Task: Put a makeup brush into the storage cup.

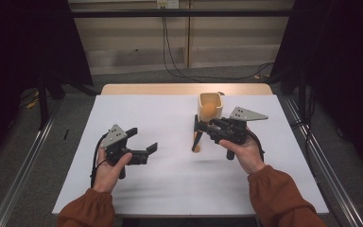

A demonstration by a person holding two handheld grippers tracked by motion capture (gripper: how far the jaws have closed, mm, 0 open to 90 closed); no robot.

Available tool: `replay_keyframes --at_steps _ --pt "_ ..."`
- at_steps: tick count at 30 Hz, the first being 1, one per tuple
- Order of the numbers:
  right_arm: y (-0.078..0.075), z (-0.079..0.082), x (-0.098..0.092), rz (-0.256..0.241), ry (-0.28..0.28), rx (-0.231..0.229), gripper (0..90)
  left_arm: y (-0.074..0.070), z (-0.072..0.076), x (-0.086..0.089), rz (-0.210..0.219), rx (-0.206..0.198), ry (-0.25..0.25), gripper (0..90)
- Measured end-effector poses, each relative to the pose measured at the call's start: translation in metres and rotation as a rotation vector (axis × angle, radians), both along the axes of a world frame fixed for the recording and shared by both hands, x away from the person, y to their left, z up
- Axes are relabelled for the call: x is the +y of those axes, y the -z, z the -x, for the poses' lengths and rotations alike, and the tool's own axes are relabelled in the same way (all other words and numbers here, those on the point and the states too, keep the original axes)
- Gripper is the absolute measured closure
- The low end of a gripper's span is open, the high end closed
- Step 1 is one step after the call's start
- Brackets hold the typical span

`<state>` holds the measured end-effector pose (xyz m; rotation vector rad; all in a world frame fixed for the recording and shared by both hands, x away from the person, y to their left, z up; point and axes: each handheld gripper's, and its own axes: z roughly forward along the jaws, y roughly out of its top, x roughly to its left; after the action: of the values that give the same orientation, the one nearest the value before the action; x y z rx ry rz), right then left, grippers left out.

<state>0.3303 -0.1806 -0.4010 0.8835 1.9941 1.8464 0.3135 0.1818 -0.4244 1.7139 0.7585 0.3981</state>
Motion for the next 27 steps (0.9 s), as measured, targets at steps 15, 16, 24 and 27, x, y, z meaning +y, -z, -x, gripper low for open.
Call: replay_keyframes --at_steps 15,16,24,27 --pt "-0.009 -0.010 -0.015 0.015 0.061 -0.014 63.9 0.005 0.021 0.041 -0.019 -0.016 -0.076 1.9" --pt "-0.009 -0.011 -0.016 0.015 0.064 -0.010 63.9 0.006 0.022 0.044 -0.025 -0.015 -0.078 2.0" --pt "-0.018 -0.020 -0.023 0.020 0.091 -0.023 63.9 0.015 0.026 0.056 -0.019 -0.010 -0.116 2.7" --pt "-0.024 -0.024 -0.023 0.025 0.095 -0.036 63.9 0.016 0.025 0.058 -0.005 -0.013 -0.130 3.0"
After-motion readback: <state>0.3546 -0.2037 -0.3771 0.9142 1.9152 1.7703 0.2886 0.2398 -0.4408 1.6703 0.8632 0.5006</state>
